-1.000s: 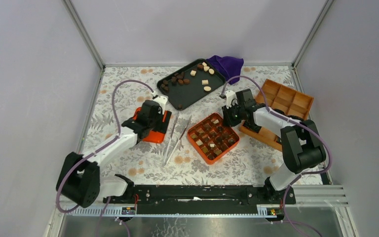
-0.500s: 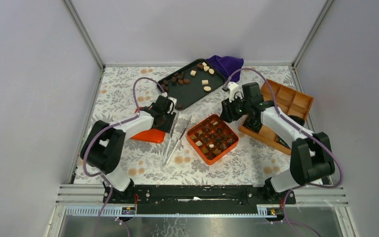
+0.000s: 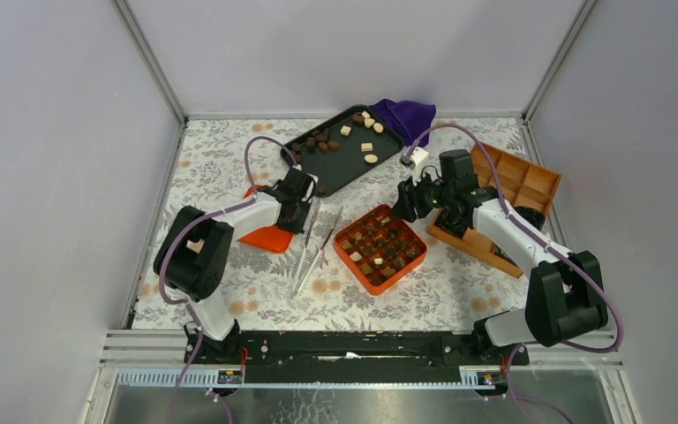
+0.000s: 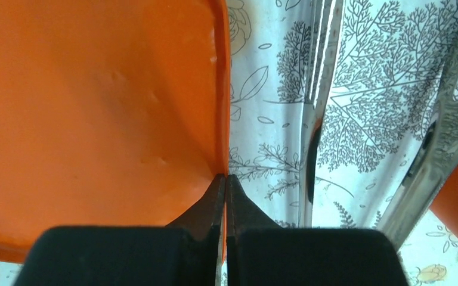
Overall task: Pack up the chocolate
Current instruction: Place the packing box at the center of the board, then pick up the box lid from the center of the board.
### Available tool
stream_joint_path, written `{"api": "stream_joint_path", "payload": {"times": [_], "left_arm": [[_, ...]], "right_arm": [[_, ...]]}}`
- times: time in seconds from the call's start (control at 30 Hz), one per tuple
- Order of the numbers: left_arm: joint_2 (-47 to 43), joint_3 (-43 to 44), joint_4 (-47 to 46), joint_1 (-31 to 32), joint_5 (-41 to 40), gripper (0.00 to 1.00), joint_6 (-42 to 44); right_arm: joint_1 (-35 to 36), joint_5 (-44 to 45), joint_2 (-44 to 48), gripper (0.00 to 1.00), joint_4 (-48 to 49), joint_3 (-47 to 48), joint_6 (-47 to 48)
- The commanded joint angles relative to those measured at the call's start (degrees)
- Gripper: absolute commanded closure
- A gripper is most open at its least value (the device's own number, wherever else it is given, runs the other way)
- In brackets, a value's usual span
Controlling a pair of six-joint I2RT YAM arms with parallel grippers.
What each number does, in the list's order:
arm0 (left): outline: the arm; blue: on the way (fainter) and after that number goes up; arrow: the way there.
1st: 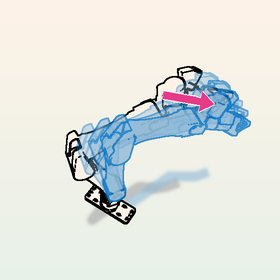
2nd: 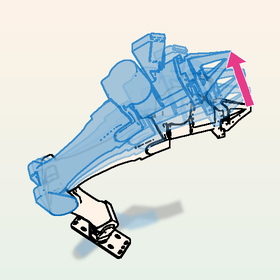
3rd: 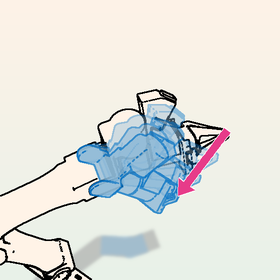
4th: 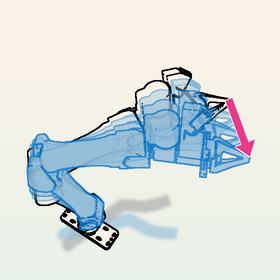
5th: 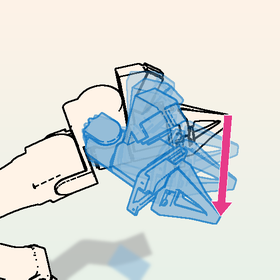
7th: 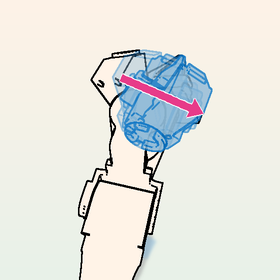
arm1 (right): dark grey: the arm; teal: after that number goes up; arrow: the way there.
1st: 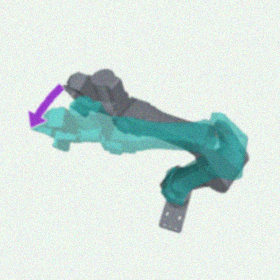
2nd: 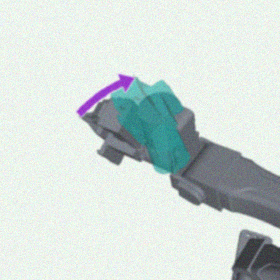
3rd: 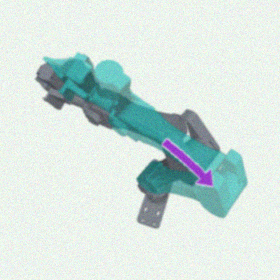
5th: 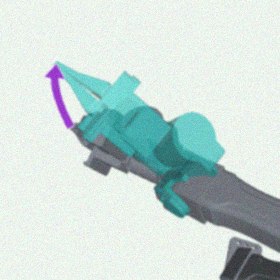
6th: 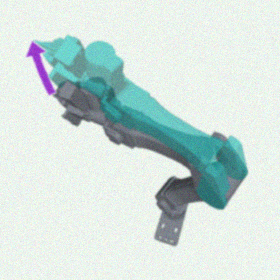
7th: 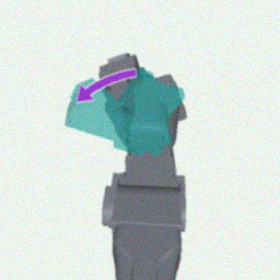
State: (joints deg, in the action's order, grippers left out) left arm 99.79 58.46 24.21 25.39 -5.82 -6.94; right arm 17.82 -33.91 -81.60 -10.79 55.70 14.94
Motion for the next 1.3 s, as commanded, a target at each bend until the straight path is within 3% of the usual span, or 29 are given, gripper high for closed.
{"api": "stream_joint_path", "payload": {"times": [0.0, 0.13, 0.27, 0.37, 0.47, 0.53, 0.7, 0.83, 0.87, 1.07, 1.2, 1.27], "left_arm": [[-6.5, -0.1, 2.5, -0.4, -1.9, 1.00, 0.7], [-15.7, -0.1, 4.1, -0.3, -5.0, 1.00, 1.7], [-26.2, 1.4, 7.2, -0.3, -4.4, 1.00, 1.5], [-32.4, 2.9, 9.8, -0.3, 3.2, 1.00, -0.4], [-36.4, 2.8, 11.2, -0.3, 16.1, 1.00, -3.4], [-38.3, 1.8, 11.5, -0.1, 25.1, 1.00, -6.2], [-42.0, -1.6, 11.7, 3.2, 38.6, 1.00, -10.4], [-43.2, -1.8, 11.7, 9.1, 44.5, 1.00, -10.9], [-43.1, -1.6, 11.8, 10.3, 45.2, 1.00, -11.0], [-42.4, -1.4, 12.6, 19.7, 47.2, 1.00, -12.2], [-41.4, -1.2, 13.5, 25.0, 47.1, 1.00, -12.2], [-40.6, -0.7, 13.5, 27.3, 47.4, 1.00, -12.3]], "right_arm": [[-0.6, -8.4, 6.1, 0.47, 5.3, -3.3, 3.3], [-0.6, -17.7, 10.5, 0.37, 10.1, -8.7, 9.1], [-0.6, -29.2, 14.5, 0.33, 13.4, -14.7, 22.3], [-0.6, -35.9, 17.1, 0.26, 7.5, -17.7, 38.3], [-0.6, -38.7, 18.3, 0.21, -2.7, -17.6, 56.1], [-0.6, -38.5, 18.5, 0.20, -6.3, -16.6, 61.6], [-1.1, -35.5, 20.1, 0.15, -3.2, -17.5, 60.5], [-1.7, -33.1, 22.9, 0.07, 7.5, -20.7, 52.2], [-1.7, -32.8, 23.8, 0.01, 9.8, -21.6, 50.2], [-1.8, -34.5, 26.5, 0.00, 20.8, -24.2, 42.5], [-1.8, -42.1, 26.0, 0.00, 19.9, -24.7, 44.1], [-1.4, -46.7, 25.4, 0.00, 15.0, -24.6, 49.5]]}}
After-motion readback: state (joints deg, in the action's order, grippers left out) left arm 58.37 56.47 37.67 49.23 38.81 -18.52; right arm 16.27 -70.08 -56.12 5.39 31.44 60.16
